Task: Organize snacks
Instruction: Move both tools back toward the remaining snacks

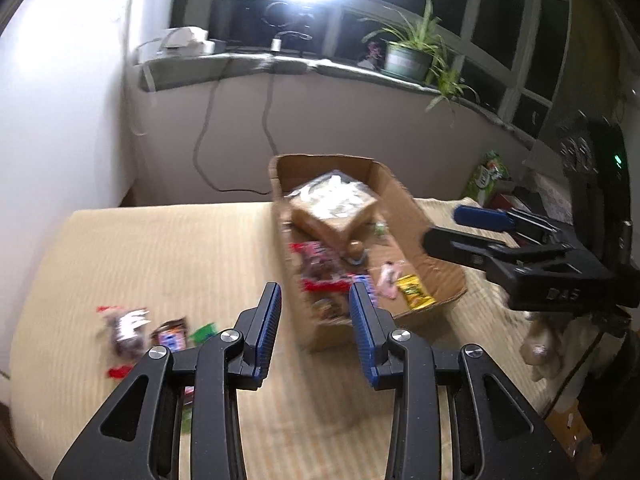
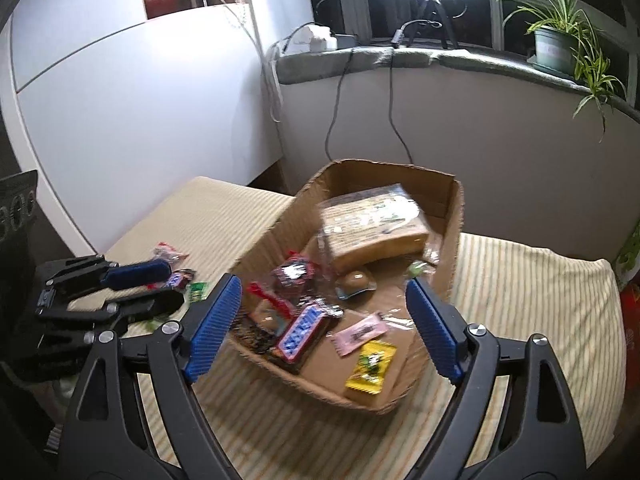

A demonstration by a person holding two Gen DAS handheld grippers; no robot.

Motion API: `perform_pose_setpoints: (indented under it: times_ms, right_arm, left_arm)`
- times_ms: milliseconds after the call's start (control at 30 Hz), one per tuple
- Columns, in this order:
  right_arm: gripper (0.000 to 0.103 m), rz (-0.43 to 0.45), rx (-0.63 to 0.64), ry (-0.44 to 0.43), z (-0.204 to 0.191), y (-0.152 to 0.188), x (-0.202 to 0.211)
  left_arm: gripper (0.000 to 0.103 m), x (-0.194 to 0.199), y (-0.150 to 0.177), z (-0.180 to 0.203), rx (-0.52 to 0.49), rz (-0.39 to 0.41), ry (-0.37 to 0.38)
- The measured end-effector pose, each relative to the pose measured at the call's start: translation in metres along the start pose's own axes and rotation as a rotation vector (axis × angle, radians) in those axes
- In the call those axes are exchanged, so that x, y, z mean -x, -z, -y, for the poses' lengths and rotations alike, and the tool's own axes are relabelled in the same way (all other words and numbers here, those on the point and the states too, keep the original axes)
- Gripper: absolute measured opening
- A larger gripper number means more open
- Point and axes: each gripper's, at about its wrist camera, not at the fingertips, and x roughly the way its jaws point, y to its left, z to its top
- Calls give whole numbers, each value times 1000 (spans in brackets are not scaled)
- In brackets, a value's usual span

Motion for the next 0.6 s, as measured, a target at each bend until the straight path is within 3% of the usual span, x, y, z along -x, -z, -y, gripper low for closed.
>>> perform_pose_setpoints:
  times_ms: [367,600]
  right_arm:
    - [87,-14,100,-115,-72,15,4]
    - [86,-89,159,-193,-120,34,-22]
  left_arm:
    - [34,42,34,-96,174,11,-108]
    - [34,51,59,-124,234,-8,-119]
